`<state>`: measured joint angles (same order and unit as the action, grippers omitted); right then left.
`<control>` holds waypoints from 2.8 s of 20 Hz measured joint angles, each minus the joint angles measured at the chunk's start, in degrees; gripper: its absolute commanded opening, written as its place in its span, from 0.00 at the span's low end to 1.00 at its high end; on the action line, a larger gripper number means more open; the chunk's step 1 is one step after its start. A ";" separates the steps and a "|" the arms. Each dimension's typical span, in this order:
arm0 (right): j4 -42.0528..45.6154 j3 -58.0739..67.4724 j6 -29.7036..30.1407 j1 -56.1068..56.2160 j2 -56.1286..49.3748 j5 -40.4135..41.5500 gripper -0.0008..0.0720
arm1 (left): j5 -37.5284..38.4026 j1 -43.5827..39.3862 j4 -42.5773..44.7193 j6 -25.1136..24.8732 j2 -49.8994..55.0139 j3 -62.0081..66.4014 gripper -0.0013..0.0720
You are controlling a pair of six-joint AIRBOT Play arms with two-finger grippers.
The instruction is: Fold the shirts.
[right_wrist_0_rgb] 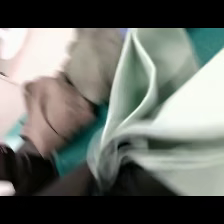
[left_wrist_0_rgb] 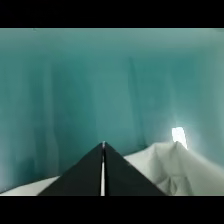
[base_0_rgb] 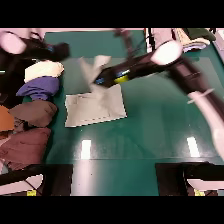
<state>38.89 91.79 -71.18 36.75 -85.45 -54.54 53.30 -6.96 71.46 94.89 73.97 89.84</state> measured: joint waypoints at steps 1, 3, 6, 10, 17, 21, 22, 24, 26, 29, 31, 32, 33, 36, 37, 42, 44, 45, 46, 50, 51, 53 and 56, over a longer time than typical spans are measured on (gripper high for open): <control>-1.66 0.35 1.29 3.26 -2.25 4.72 0.51 | 0.33 1.77 0.66 -0.04 -2.34 0.02 0.05; -3.08 1.92 2.86 6.82 -5.88 9.35 0.50 | 1.38 4.24 1.88 -0.04 -5.57 0.00 0.05; -0.52 2.67 3.67 6.91 -7.41 7.89 0.43 | 3.69 5.40 2.54 -0.11 -7.78 -0.07 0.05; 5.73 -6.08 2.82 -1.36 -2.45 4.20 0.43 | 5.03 2.89 2.89 -0.59 -8.76 -0.87 0.05; 10.27 -24.94 -0.42 -22.73 1.20 -0.52 0.80 | 4.11 -1.64 2.86 -0.92 -9.03 -1.49 0.05; 4.15 -26.40 0.09 -25.44 -4.74 -2.14 0.80 | 3.50 -2.21 2.56 -0.94 -8.59 -1.53 0.05; 2.47 -25.51 0.42 -24.72 -6.78 -2.56 0.80 | 3.45 -2.23 2.51 -0.92 -8.39 -1.55 0.05; -0.59 -22.49 0.79 -22.47 -11.02 -2.99 0.79 | 3.39 -2.27 2.43 -0.94 -7.91 -1.62 0.05; -3.76 -18.71 1.07 -19.69 -15.26 -3.45 0.56 | 3.32 -2.29 2.32 -0.94 -7.67 -1.70 0.05; -6.88 -12.20 1.73 -15.47 -21.44 -3.43 0.09 | 3.30 -2.36 1.77 -0.94 -7.48 -1.84 0.05; -8.15 -8.22 2.08 -13.64 -23.98 -3.41 0.03 | 3.32 -2.32 1.05 -0.94 -7.43 -1.88 0.05; -8.63 -6.38 2.43 -13.22 -24.63 -3.23 0.03 | 3.34 -2.47 0.68 -0.94 -7.41 -1.90 0.05; -8.72 -5.05 2.82 -13.16 -24.74 -3.23 0.03 | 3.32 -2.91 0.48 -0.94 -7.43 -1.88 0.05; -6.47 -3.50 3.48 -15.61 -21.59 -3.04 0.03 | 3.21 -5.97 0.33 -1.33 -7.41 -1.90 0.05; -4.87 -4.02 3.48 -17.33 -19.63 -2.78 0.03 | 3.06 -7.28 0.33 -1.62 -7.41 -1.90 0.05; 4.79 -12.26 1.66 -33.38 -5.53 -2.60 0.03 | 2.40 -12.92 0.42 -2.23 -7.41 -1.90 0.05; 8.41 -16.50 1.25 -42.56 0.94 -2.40 0.03 | 2.27 -13.81 0.35 -2.25 -7.41 -1.90 0.05; 10.25 -18.51 1.20 -47.25 3.82 -2.16 0.03 | 2.16 -14.08 0.33 -2.23 -7.41 -1.90 0.05; 11.98 -20.68 0.98 -52.50 6.80 -1.97 0.03 | 1.97 -14.27 0.33 -2.21 -7.41 -1.90 0.05; 16.24 -28.20 0.81 -72.59 14.84 -0.70 0.03 | 0.76 -14.71 0.15 -1.25 -7.41 -1.90 0.05; 16.61 -29.83 0.79 -76.78 15.98 -0.44 0.03 | 0.39 -14.73 0.15 -1.05 -7.41 -1.90 0.05; 17.40 -33.29 0.76 -84.65 17.97 0.52 0.03 | -0.04 -14.75 0.13 -0.68 -7.41 -1.90 0.05; 17.84 -37.75 0.72 -91.86 20.50 1.49 0.03 | -0.35 -14.80 0.11 -0.44 -7.41 -1.90 0.05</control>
<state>56.73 54.04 -70.46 -55.11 -64.95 -53.06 52.95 -21.76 71.57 94.45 66.57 87.94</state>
